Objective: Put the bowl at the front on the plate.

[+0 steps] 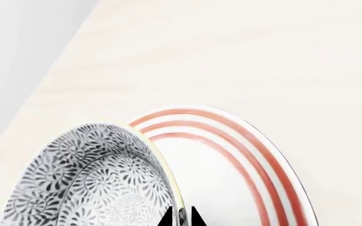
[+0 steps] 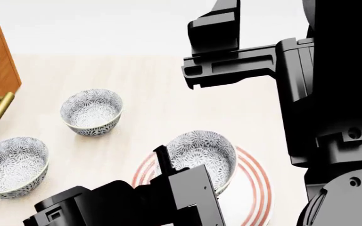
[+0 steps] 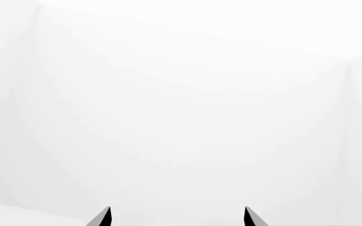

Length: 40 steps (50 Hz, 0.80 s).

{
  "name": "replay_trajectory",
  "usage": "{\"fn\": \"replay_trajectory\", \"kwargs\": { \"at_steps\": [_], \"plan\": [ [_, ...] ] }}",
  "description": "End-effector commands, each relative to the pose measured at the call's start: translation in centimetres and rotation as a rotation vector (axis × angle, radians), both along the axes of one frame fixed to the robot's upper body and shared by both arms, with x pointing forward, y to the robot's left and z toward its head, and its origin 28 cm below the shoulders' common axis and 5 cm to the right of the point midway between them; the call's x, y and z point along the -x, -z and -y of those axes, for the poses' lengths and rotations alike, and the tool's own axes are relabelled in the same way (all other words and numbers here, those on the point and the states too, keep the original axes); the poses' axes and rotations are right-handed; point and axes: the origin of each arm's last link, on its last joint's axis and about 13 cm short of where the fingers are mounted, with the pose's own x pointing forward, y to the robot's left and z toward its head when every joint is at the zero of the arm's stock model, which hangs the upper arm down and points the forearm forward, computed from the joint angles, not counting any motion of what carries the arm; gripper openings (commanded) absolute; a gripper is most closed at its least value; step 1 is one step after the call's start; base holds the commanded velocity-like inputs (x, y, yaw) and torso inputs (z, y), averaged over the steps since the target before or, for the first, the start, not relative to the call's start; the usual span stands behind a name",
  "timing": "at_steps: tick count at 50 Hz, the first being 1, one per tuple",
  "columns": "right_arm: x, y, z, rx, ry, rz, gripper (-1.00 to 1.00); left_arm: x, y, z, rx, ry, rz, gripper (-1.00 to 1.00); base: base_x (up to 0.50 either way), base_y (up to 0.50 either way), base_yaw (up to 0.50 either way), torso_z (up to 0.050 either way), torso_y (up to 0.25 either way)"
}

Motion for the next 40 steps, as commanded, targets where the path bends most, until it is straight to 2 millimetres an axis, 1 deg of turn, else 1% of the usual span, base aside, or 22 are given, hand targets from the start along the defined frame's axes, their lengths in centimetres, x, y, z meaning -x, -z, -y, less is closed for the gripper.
{"fn": "replay_trajectory", "kwargs": {
  "at_steps": [1, 40],
  "plan": [
    [0.1, 0.1, 0.2, -0.008, 0.006, 0.002, 1.00, -0.2, 0.1, 0.2, 0.013, -0.006, 0.020, -1.00, 0.00, 0.00, 0.00, 0.000, 0.000],
    [0.0, 0.4, 0.2, -0.005, 0.010, -0.006, 1.00, -0.1, 2.0, 0.3, 0.016, -0.020, 0.024, -1.00, 0.00, 0.00, 0.00, 0.000, 0.000]
  ]
}}
